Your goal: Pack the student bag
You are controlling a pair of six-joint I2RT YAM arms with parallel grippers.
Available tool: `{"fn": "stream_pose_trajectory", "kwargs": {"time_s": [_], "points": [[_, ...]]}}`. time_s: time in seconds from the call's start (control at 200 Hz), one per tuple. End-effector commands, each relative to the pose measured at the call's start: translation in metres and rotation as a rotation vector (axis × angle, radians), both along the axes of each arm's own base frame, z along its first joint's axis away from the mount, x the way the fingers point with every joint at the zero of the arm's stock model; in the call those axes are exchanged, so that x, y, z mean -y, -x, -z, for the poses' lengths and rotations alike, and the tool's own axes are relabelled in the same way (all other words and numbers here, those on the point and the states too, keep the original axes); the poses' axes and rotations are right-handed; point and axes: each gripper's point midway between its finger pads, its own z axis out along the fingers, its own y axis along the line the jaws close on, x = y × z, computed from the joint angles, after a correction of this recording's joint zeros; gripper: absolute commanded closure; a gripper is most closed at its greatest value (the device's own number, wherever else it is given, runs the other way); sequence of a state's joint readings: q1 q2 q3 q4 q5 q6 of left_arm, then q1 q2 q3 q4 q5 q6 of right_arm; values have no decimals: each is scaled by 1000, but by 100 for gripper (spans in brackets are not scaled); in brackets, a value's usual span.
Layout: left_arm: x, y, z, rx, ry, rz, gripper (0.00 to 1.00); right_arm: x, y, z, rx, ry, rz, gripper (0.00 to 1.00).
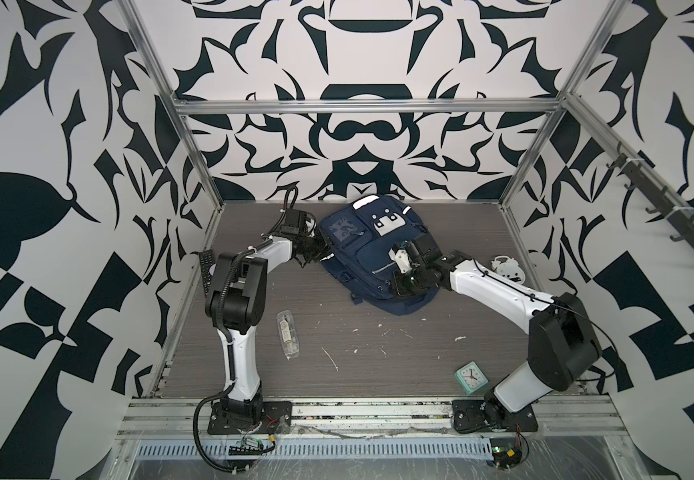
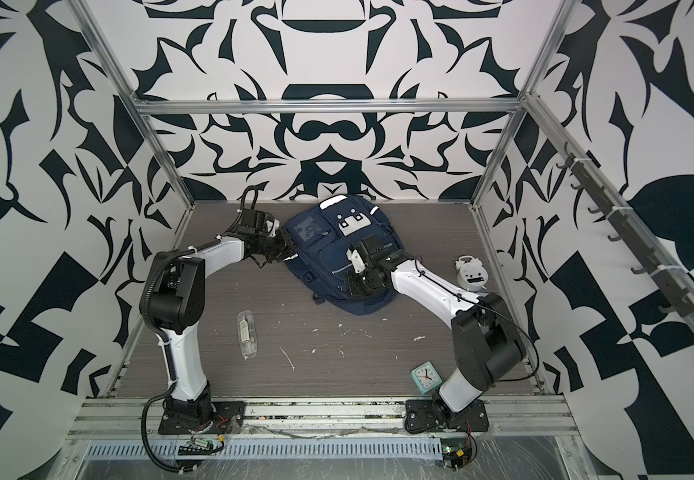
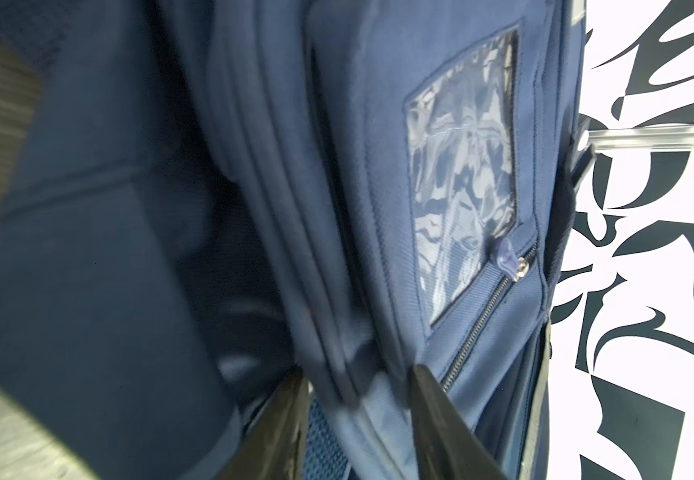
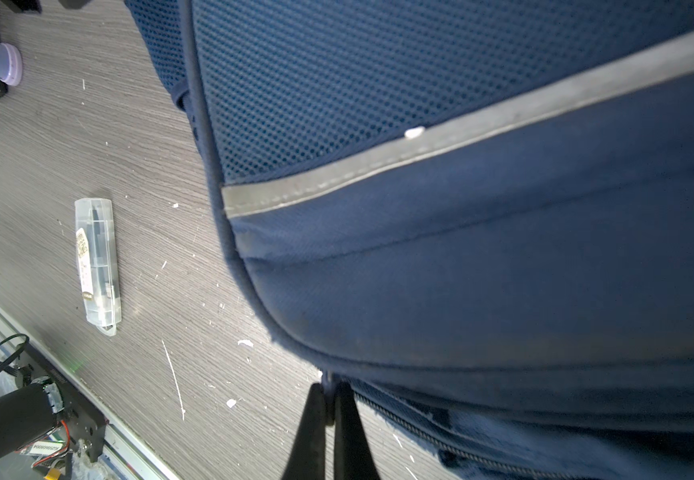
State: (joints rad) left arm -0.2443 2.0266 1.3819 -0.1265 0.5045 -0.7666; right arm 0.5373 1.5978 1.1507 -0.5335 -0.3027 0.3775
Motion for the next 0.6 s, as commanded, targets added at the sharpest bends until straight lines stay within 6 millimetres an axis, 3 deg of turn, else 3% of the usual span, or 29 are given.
{"fn": "stream_pose_trajectory", "kwargs": {"time_s": [0.0, 0.19, 0.41, 0.595], "points": [[-1, 0, 23, -37, -16, -12, 60, 2, -7, -16, 53, -17, 7, 100], [1, -6, 27, -30, 3, -22, 70, -1, -8, -15, 46, -24, 5, 100], [3, -9, 21, -7, 33, -36, 100, -2, -6, -16, 35, -27, -3, 100], [-2, 0, 4, 26, 70, -67, 100, -7, -5, -16, 18, -42, -13, 100]]}}
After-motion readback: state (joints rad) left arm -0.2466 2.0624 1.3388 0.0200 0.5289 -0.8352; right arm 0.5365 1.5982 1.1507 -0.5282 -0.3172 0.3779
